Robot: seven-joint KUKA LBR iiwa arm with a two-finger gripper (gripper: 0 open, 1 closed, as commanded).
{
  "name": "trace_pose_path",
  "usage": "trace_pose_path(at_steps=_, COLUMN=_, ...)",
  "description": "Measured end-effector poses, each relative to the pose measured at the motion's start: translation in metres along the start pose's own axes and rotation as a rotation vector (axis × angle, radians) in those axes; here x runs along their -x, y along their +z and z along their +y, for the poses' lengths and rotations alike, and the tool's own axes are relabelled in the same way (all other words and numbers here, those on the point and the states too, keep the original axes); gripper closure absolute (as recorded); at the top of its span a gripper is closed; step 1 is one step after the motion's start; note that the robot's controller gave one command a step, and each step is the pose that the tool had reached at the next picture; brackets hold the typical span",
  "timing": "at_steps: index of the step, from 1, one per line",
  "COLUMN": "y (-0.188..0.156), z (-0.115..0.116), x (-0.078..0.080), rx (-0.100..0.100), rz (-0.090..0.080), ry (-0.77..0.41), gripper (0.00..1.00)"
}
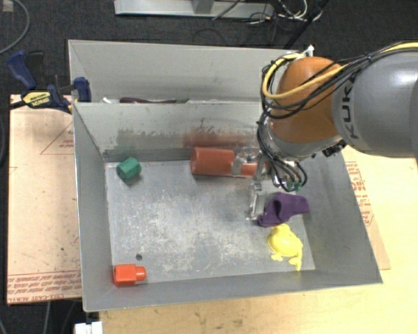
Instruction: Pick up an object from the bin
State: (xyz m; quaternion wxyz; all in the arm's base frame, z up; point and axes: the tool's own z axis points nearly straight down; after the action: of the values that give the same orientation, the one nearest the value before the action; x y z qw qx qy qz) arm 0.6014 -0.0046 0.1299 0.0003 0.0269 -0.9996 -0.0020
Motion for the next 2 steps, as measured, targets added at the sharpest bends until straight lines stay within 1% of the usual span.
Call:
trace_pose_path(at_steps=1, y=-0.015, z=-0.025, x=0.015, rx=-0.005, rz=-0.002, ry=-0.167, gripper=0.0)
trace_pose_path(at_steps=2, y=-0.01, z=-0.053, x=0.011, rx=-0.001, rz=-0.006, ry=-0.253, gripper=0.0)
